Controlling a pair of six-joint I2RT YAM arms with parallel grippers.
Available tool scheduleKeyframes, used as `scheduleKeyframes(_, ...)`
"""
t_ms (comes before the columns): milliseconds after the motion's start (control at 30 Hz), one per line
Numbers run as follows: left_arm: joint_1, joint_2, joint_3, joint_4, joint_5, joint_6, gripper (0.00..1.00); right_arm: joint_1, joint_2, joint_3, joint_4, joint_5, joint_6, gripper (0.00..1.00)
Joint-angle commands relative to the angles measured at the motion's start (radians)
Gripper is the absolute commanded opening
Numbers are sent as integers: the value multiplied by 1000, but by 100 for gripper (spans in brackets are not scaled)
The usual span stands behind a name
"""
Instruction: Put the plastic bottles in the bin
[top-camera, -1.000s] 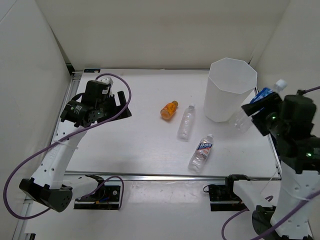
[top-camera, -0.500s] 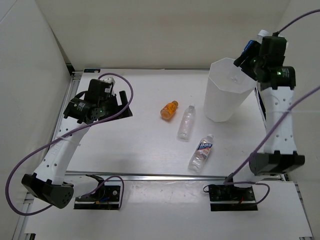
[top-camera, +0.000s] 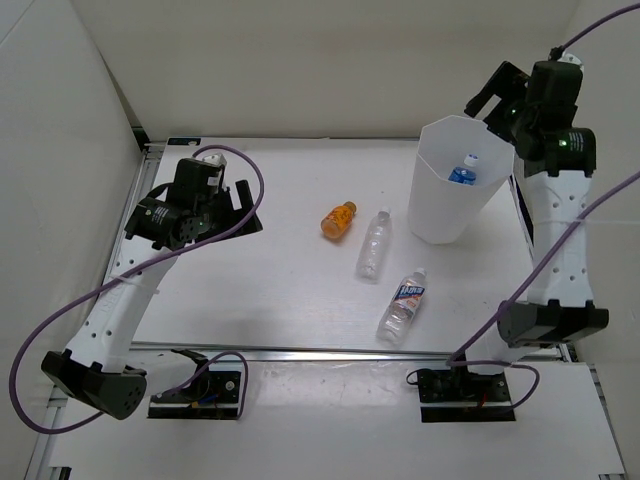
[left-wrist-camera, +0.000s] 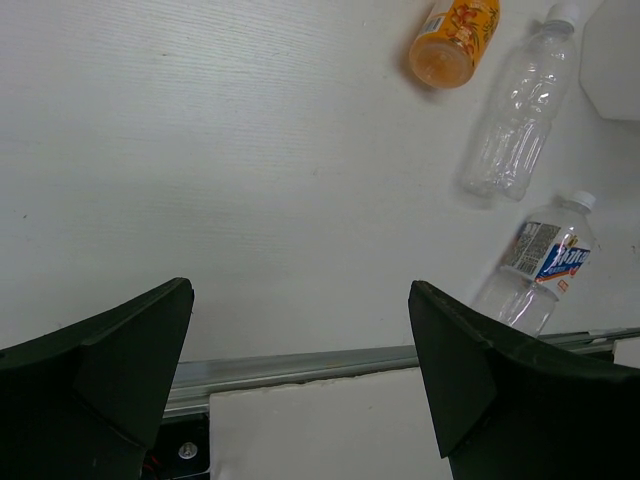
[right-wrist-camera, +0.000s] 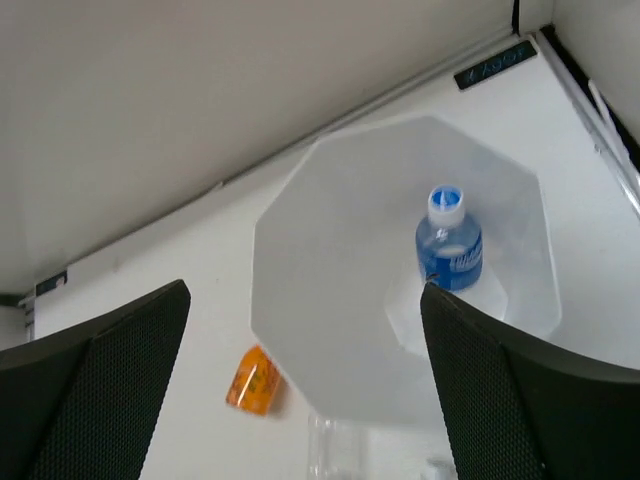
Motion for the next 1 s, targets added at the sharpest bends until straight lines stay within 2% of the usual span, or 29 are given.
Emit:
scheduleKeyframes(0, -4, -15, 6, 20, -19, -6, 100, 14, -167, -89, 9, -76, 6, 99)
scheduleKeyframes(100, -4, 6, 6, 10, -19, 5, 100, 83, -371, -293, 9, -86, 76, 99)
scheduleKeyframes(133, -4, 6, 6, 10, -31, 5, 100, 93, -487, -470, 9, -95, 104, 99)
scheduleKeyframes(267, -4, 6, -4, 21, -31, 14, 100, 102, -720, -854, 35, -230, 166, 99)
scheduleKeyframes(400, -4, 17, -4, 32, -31, 14, 100, 113, -847, -1034, -34, -279, 178, 99)
scheduleKeyframes(533, -4, 28, -4, 32, -10, 24, 100, 122, -858, -1145, -52, -288, 187, 99)
scheduleKeyframes(700, -4, 37, -4, 32, -10, 24, 100, 122, -739, -1271, -31, -355, 223, 99)
scheduleKeyframes(967, -4, -15, -8, 1, -20, 14, 100, 205, -573, -1345, 90, -308, 261, 99)
